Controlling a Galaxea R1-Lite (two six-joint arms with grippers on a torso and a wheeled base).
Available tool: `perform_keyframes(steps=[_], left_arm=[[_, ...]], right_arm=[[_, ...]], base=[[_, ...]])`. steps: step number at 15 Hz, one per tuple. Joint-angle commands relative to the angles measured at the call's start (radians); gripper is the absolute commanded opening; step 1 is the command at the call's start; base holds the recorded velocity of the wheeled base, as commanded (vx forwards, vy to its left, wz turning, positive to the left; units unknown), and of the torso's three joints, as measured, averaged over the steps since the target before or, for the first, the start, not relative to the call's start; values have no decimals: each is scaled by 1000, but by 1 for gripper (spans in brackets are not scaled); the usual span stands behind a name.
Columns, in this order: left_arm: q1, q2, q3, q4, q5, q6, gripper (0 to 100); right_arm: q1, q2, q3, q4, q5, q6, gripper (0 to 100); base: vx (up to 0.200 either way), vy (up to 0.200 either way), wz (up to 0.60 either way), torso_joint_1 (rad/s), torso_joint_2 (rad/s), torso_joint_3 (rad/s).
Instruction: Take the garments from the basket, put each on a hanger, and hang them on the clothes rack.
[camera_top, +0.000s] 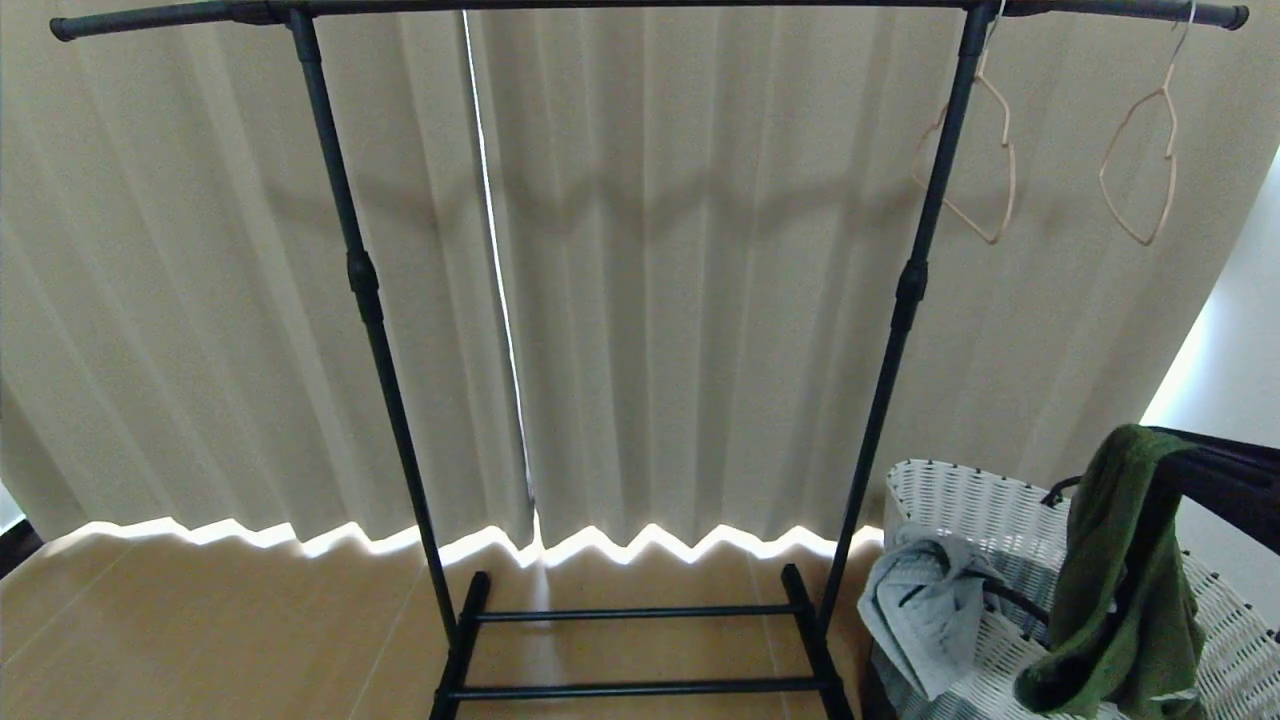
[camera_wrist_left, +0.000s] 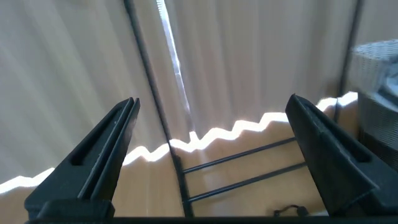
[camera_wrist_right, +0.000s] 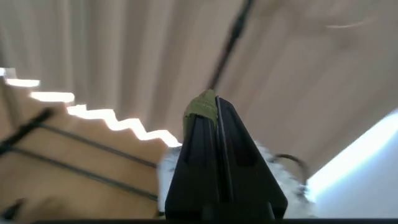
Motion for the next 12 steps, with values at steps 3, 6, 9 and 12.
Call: perform_keyframes(steps=[3, 6, 9, 12], left_arm=[[-265, 546, -260, -66, 2, -4, 100], [-464, 684, -279, -80, 14, 34, 100], [-665, 794, -277, -134, 45, -7, 100], [-812, 998, -325, -226, 91, -63, 100]], right_arm=[[76, 137, -144, -26, 1, 1, 0], [135, 177, -244, -29, 13, 4, 0], [142, 191, -296, -29, 43, 20, 0], [163, 183, -304, -29, 89, 27, 0]], base=[[0, 0, 0, 0, 0, 0], [0, 0, 0, 0, 0, 0], [0, 0, 0, 0, 0, 0], [0, 0, 0, 0, 0, 0]])
